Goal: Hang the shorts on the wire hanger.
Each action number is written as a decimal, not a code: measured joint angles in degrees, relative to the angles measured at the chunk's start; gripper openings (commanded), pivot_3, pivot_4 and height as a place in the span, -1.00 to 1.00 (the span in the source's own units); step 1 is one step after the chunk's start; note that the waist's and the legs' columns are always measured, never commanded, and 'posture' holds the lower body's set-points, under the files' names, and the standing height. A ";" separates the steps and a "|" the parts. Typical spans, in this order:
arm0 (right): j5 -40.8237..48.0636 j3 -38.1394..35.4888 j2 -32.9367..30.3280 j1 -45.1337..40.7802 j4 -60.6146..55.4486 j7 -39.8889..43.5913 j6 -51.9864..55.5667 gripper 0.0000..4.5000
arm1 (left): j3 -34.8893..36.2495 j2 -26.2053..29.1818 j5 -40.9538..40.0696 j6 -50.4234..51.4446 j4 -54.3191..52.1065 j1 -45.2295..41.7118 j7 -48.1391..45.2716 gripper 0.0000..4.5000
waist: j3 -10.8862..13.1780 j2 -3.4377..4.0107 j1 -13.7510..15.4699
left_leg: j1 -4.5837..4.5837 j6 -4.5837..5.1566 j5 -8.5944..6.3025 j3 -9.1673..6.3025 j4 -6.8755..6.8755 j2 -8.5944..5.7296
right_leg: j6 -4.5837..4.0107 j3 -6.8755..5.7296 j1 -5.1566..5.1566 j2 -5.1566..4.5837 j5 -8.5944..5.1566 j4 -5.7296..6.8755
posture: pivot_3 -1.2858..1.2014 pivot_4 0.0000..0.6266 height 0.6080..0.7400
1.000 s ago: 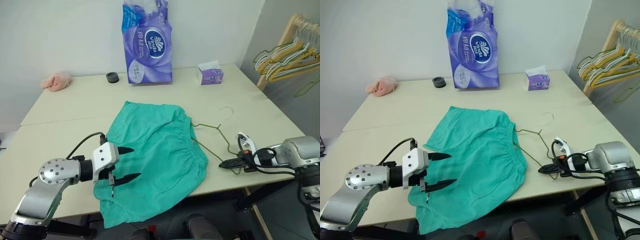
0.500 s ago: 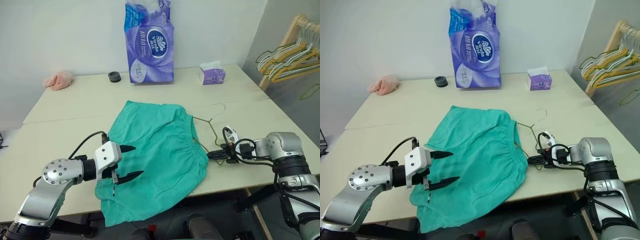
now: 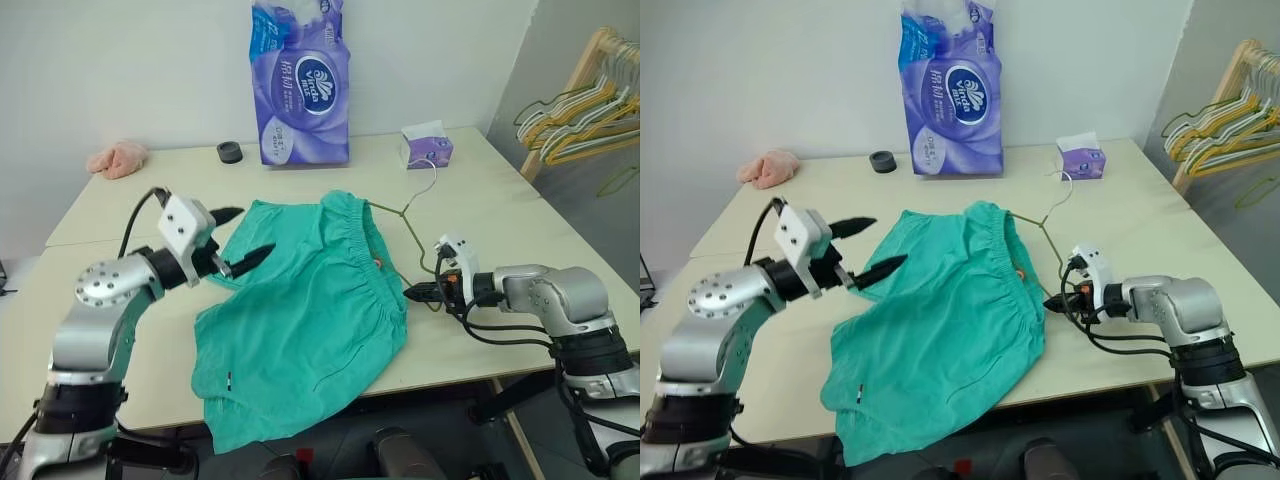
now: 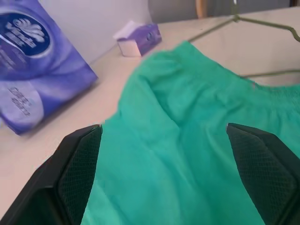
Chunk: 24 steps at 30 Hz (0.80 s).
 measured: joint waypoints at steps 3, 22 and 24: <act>-1.43 2.49 -1.59 0.22 -3.35 0.96 -3.68 -1.00 | -0.18 2.72 1.50 -2.86 6.21 -6.20 -2.23 0.98 | -0.01 -0.02 -0.06 | 0.00 0.00 0.01 -0.02 0.01 -0.01 | 0.04 -0.03 0.00 0.01 -0.01 0.00 | -0.16 -0.93 1.00; -11.77 13.26 -7.49 -0.26 -13.58 7.44 -19.07 -1.00 | -16.40 4.13 10.57 -19.02 24.05 -20.94 -26.30 0.98 | -0.08 -0.07 -1.53 | -0.03 -0.01 0.01 -0.19 0.02 -0.16 | -0.07 -0.07 -0.01 -0.15 0.05 0.03 | -0.18 -0.95 1.00; -12.41 13.38 -7.54 -0.27 -14.06 7.85 -19.97 -1.00 | -17.20 4.68 10.58 -19.01 22.84 -19.13 -28.91 0.98 | -0.08 -0.07 -2.02 | -0.04 -0.01 0.01 -0.23 0.01 -0.16 | -0.07 -0.09 -0.01 -0.15 0.05 0.02 | -0.19 -0.94 1.00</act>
